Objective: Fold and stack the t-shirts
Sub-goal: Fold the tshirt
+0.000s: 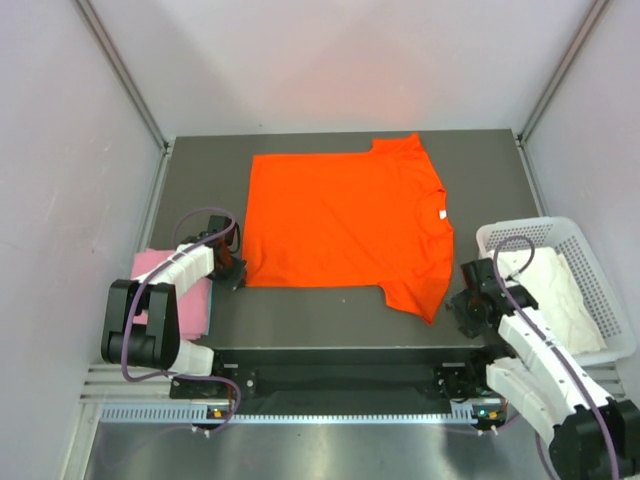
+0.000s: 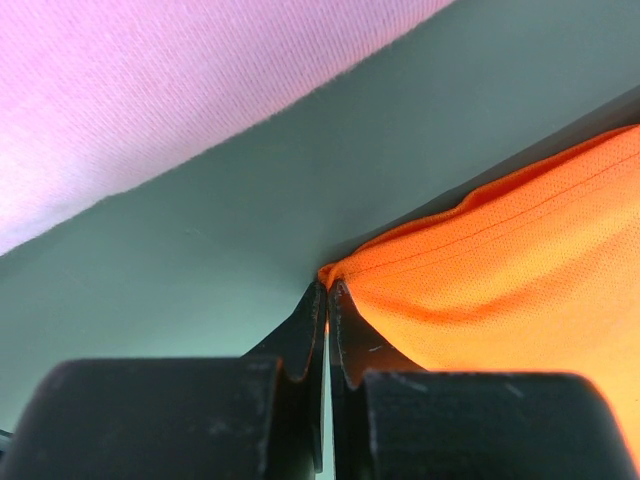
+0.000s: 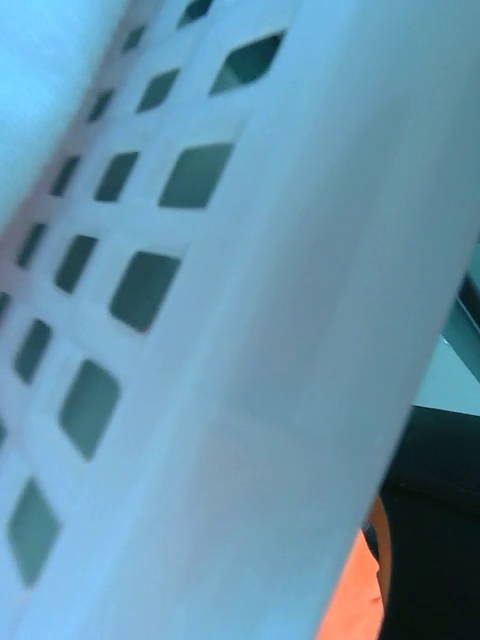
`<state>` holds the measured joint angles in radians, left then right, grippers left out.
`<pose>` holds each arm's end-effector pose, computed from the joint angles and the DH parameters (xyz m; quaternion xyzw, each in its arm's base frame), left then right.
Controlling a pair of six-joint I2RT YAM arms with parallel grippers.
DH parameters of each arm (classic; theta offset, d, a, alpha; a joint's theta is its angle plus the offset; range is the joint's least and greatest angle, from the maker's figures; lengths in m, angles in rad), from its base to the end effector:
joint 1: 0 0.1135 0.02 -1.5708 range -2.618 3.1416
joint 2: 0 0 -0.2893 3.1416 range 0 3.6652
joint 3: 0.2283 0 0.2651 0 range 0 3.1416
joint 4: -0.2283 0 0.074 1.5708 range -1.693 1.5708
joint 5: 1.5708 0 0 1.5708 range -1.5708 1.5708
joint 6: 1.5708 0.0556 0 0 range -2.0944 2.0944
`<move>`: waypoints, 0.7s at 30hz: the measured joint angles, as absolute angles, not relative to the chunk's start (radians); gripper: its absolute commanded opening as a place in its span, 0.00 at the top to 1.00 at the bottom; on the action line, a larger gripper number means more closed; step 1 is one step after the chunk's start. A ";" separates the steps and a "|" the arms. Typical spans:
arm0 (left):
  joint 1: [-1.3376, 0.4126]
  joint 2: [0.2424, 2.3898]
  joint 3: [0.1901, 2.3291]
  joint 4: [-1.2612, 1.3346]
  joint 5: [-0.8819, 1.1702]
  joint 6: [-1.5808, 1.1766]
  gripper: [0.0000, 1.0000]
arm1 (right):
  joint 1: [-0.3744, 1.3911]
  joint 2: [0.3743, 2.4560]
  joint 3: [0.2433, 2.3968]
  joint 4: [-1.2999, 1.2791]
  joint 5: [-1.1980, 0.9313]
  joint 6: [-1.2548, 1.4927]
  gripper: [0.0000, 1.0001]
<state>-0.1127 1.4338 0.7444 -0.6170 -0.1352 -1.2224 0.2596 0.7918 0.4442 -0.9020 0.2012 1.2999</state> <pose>0.2509 -0.0209 0.1575 -0.5286 0.8360 -0.0288 0.1447 0.1193 0.0202 0.1659 0.5021 0.8443 0.0414 0.1828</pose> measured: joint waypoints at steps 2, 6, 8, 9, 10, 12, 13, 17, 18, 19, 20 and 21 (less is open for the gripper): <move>-0.113 1.433 0.744 -0.617 -0.135 -1.222 1.00 | 0.203 0.769 0.461 -0.937 0.221 1.251 0.46; -0.113 1.433 0.744 -0.617 -0.135 -1.220 1.00 | 0.170 0.751 0.543 -0.986 0.246 1.173 0.46; -0.113 1.433 0.744 -0.617 -0.135 -1.220 1.00 | 0.168 0.751 0.586 -1.003 0.258 1.130 0.47; -0.113 1.433 0.744 -0.617 -0.135 -1.220 1.00 | 0.172 0.750 0.603 -1.011 0.257 1.118 0.47; -0.113 1.433 0.744 -0.617 -0.135 -1.220 1.00 | 0.191 0.749 0.620 -1.022 0.259 1.114 0.47; -0.113 1.433 0.744 -0.617 -0.135 -1.220 1.00 | 0.259 0.746 0.659 -1.046 0.283 1.116 0.46; -0.113 1.433 0.744 -0.617 -0.135 -1.220 1.00 | 0.305 0.746 0.680 -1.055 0.293 1.128 0.46; -0.113 1.431 0.744 -0.616 -0.136 -1.220 1.00 | 0.492 0.777 0.723 -1.075 0.330 1.207 0.44; -0.113 1.431 0.744 -0.616 -0.136 -1.220 1.00 | 0.532 0.793 0.723 -1.077 0.332 1.234 0.43; -0.113 1.431 0.744 -0.616 -0.135 -1.220 1.00 | 0.566 0.808 0.723 -1.080 0.332 1.258 0.43; -0.113 1.431 0.744 -0.616 -0.135 -1.219 1.00 | 0.597 0.823 0.722 -1.081 0.337 1.283 0.42; -0.113 1.431 0.744 -0.616 -0.134 -1.219 1.00 | 0.621 0.842 0.719 -1.079 0.338 1.315 0.41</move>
<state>-0.1127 1.4311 0.7441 -0.6163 -0.1341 -1.2194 0.6212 0.8425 0.7193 -1.0794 0.3382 1.3148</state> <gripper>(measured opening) 0.013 0.575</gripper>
